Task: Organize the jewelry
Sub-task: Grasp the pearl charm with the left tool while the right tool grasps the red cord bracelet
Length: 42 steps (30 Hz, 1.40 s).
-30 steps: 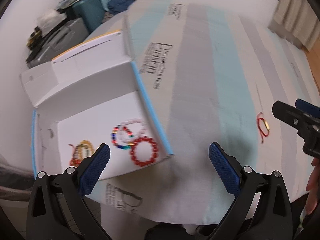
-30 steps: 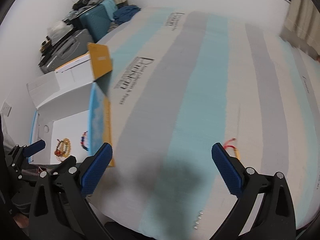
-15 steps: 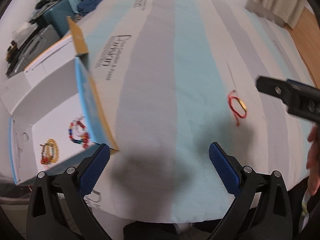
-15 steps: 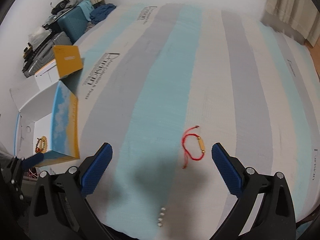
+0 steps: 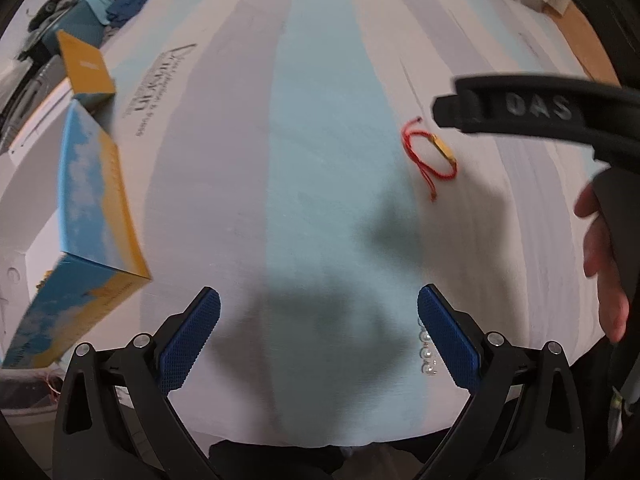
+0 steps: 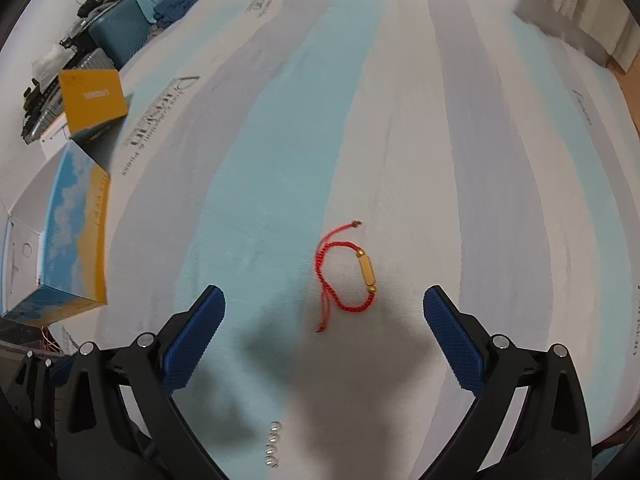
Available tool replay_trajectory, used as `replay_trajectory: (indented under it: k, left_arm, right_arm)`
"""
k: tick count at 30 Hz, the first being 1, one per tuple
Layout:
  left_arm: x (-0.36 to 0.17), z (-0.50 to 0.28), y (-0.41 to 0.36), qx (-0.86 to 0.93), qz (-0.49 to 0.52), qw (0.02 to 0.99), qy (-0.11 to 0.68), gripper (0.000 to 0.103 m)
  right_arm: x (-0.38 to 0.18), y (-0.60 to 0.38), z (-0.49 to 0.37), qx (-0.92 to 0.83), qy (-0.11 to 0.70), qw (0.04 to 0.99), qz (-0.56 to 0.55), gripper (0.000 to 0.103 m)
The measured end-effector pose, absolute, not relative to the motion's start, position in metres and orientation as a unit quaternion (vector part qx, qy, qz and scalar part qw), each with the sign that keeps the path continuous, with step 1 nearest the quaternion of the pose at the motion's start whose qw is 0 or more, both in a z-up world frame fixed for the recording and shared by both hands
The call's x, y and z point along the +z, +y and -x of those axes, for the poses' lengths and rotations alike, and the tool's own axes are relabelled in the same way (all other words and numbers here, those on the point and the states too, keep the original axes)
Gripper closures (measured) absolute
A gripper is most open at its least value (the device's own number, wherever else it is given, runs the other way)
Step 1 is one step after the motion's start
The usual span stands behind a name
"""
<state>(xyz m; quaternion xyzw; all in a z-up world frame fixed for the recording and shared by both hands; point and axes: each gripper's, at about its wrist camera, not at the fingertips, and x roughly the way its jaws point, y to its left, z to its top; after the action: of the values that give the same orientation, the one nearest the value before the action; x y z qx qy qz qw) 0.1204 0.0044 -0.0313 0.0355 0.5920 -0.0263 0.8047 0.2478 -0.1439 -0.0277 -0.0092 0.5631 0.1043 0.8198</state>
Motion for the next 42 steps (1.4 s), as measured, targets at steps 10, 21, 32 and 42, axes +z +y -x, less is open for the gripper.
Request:
replay_trajectory:
  k: [10,21,32,42]
  left_arm:
    - [-0.070,-0.111,-0.026,-0.039,-0.047,0.793,0.606,0.007]
    - [-0.108,-0.096,-0.053,-0.059,-0.067,0.774,0.627,0.018]
    - [-0.129,-0.087,-0.065,-0.070,-0.079,0.762,0.639,0.039]
    - [-0.130,-0.085,-0.063,-0.081,-0.082,0.759,0.641,0.078]
  right_arm:
    - [-0.075,-0.155,-0.265,0.100,0.586,0.804,0.016,0.008]
    - [-0.110,-0.151,-0.276,0.100,0.604,0.790,0.031,0.017]
    - [-0.131,-0.149,-0.275,0.102,0.615,0.781,0.033,0.032]
    - [-0.129,-0.161,-0.274,0.100,0.617,0.780,0.029,0.076]
